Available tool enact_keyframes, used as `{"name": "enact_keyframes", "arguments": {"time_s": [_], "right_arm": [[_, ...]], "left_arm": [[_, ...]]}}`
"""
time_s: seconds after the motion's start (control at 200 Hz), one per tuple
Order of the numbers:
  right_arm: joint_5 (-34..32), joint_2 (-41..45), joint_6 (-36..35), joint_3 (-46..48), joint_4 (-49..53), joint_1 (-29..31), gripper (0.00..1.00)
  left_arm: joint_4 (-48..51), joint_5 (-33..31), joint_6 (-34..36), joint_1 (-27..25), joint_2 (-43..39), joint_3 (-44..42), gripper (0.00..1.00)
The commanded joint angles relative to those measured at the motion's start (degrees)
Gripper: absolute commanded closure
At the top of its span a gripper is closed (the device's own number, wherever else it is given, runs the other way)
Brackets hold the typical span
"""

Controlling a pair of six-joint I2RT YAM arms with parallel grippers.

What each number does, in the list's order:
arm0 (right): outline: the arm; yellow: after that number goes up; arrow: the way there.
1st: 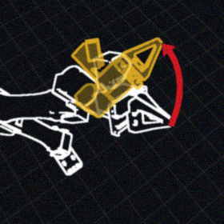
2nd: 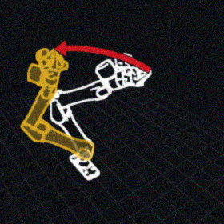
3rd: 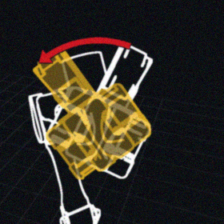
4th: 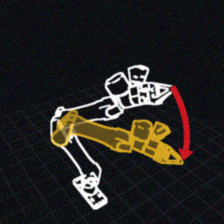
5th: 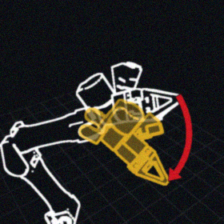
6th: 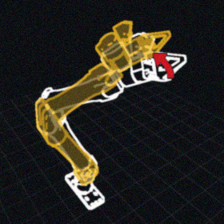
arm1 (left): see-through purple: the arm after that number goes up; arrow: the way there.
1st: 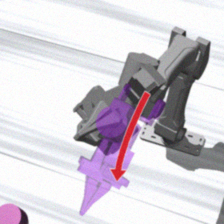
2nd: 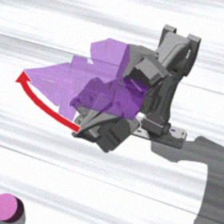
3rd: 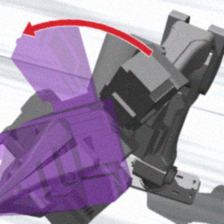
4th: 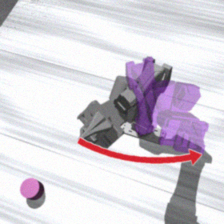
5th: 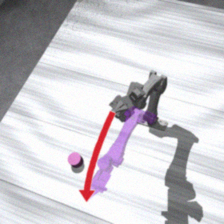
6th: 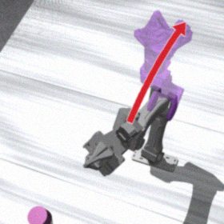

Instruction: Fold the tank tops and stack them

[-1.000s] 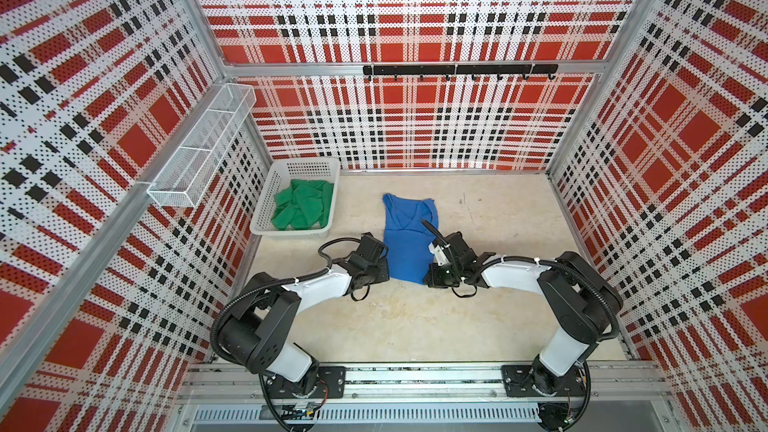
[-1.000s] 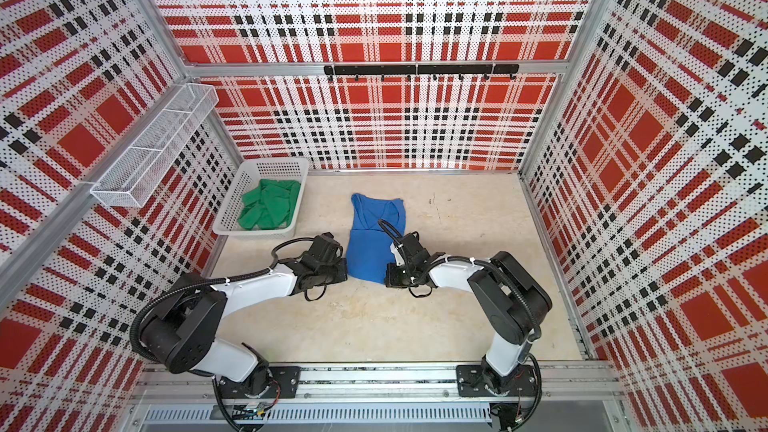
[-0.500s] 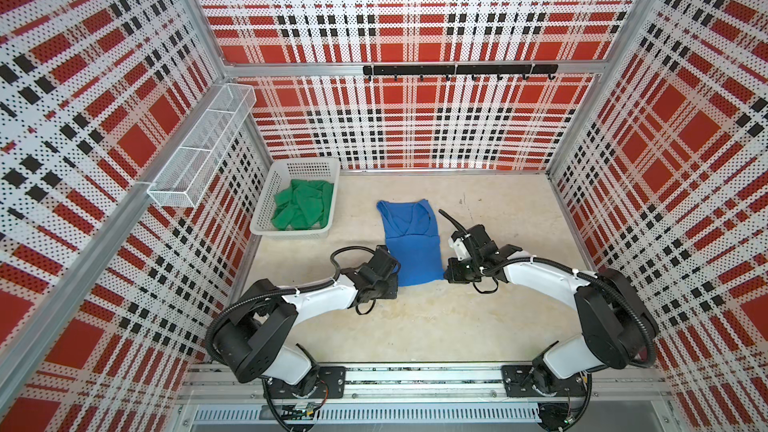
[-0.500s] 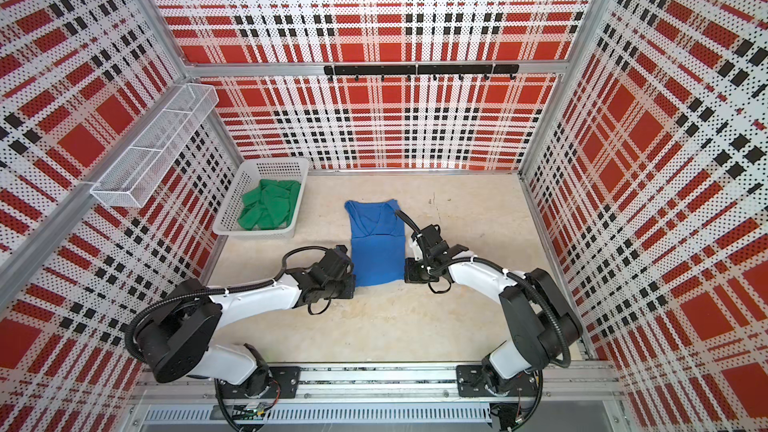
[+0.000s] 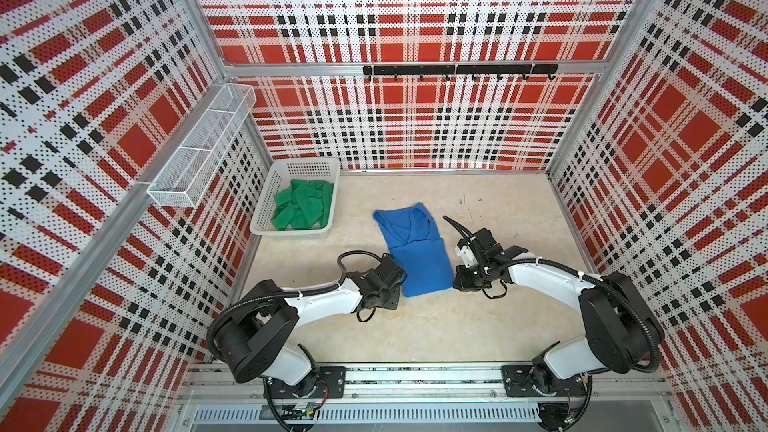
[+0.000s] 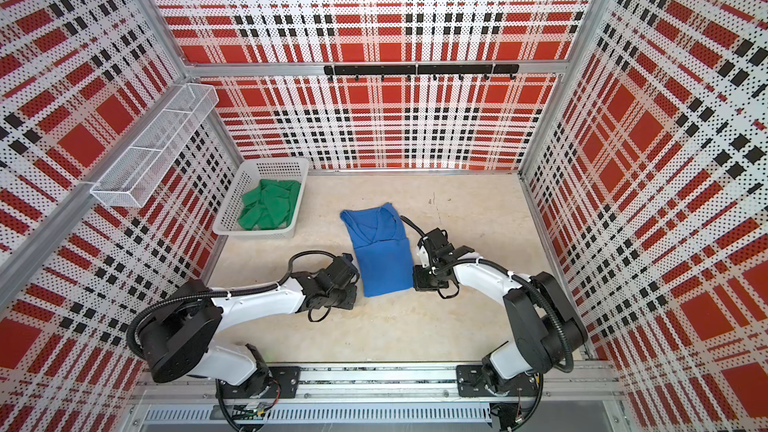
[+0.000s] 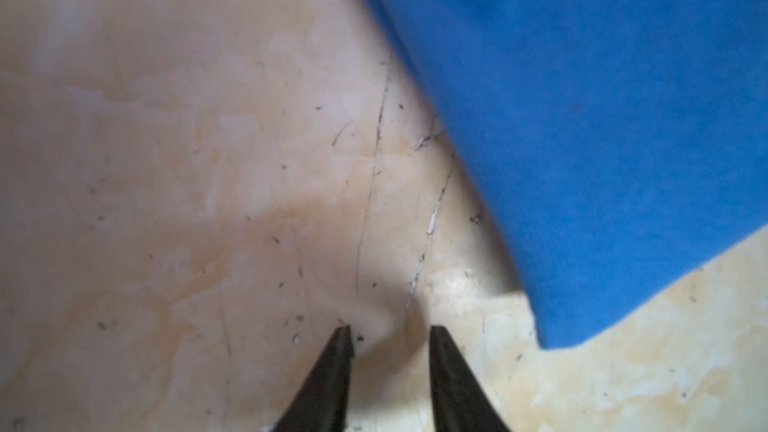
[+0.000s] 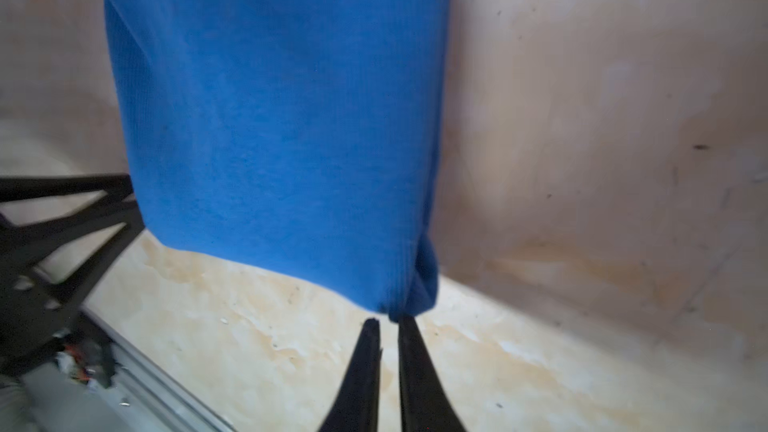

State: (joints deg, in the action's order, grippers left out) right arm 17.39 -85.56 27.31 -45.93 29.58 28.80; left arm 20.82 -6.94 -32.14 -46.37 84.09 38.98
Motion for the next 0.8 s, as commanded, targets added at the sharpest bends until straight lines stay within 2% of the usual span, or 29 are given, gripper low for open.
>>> {"name": "enact_keyframes", "arguments": {"time_s": [0.0,0.11,0.195,0.281,0.391,0.531,0.722,0.797], "right_arm": [[-0.61,2.31,-0.43,0.58,2.74,-0.30,0.76],[0.11,3.25,0.29,0.58,2.85,-0.32,0.66],[0.45,5.01,1.21,0.73,2.89,-0.32,0.56],[1.34,6.60,2.27,1.96,1.95,-1.66,0.54],[5.89,7.32,3.52,4.78,-1.30,-4.61,0.51],[12.15,6.33,6.73,7.53,-8.34,-6.28,0.46],[14.79,4.41,7.06,9.49,-12.13,-8.46,0.43],[15.37,3.62,7.23,9.63,-13.16,-8.73,0.46]], "left_arm": [[2.65,0.09,-1.26,-0.20,-3.83,0.96,0.53],[2.67,0.39,-3.57,0.33,-6.81,0.04,0.51],[0.28,3.00,-6.76,1.21,-9.73,-2.11,0.49],[-6.86,8.20,-12.88,1.63,-13.03,-6.35,0.43],[-21.32,14.12,-25.44,1.50,-16.19,-13.91,0.34],[-42.31,16.34,-39.12,1.11,-17.15,-23.48,0.29],[-47.37,14.88,-43.79,-0.41,-14.11,-24.57,0.27],[-50.39,15.06,-45.76,-0.91,-12.06,-25.07,0.29]]}}
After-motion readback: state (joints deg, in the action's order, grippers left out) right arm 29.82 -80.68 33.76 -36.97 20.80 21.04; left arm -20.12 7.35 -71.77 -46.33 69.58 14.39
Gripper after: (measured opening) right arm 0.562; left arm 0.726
